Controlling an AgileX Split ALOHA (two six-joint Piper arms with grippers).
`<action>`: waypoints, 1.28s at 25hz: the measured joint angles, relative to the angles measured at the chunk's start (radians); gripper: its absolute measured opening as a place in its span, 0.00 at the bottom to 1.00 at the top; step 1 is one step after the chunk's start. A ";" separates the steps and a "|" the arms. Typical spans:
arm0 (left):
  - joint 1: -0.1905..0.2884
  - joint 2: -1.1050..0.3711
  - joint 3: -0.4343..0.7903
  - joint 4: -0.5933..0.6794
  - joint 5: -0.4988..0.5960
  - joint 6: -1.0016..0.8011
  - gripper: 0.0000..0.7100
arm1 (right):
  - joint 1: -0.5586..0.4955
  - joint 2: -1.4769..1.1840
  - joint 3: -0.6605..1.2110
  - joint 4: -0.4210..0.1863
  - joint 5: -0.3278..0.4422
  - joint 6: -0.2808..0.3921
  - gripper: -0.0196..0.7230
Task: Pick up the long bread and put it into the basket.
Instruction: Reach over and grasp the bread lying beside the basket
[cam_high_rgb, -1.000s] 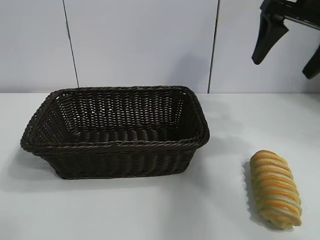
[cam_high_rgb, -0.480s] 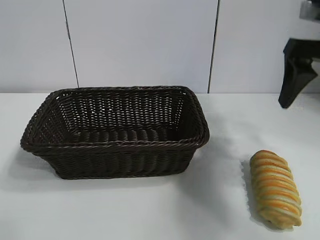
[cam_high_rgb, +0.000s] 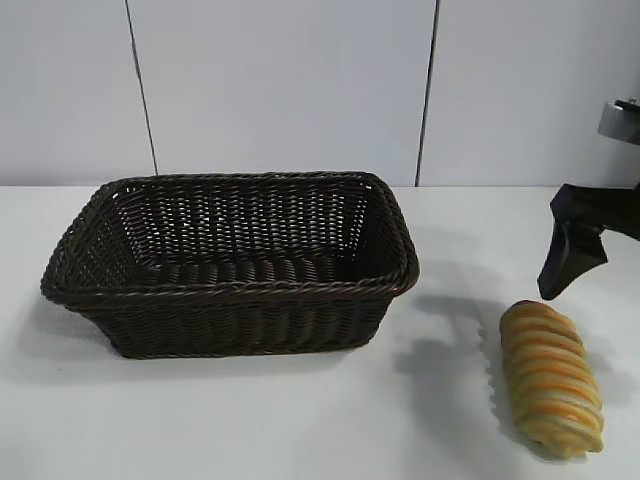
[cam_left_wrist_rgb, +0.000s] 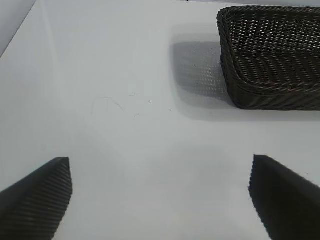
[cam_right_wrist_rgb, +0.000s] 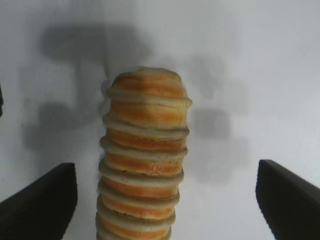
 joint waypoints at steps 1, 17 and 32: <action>0.000 0.000 0.000 0.000 0.000 0.000 0.98 | 0.020 0.005 0.000 0.000 -0.008 -0.002 0.96; 0.000 0.000 0.000 0.000 0.000 0.000 0.98 | 0.085 0.117 0.000 -0.006 -0.047 0.046 0.75; 0.000 0.000 0.000 0.000 0.000 0.000 0.98 | 0.085 0.052 -0.074 -0.172 0.099 0.209 0.23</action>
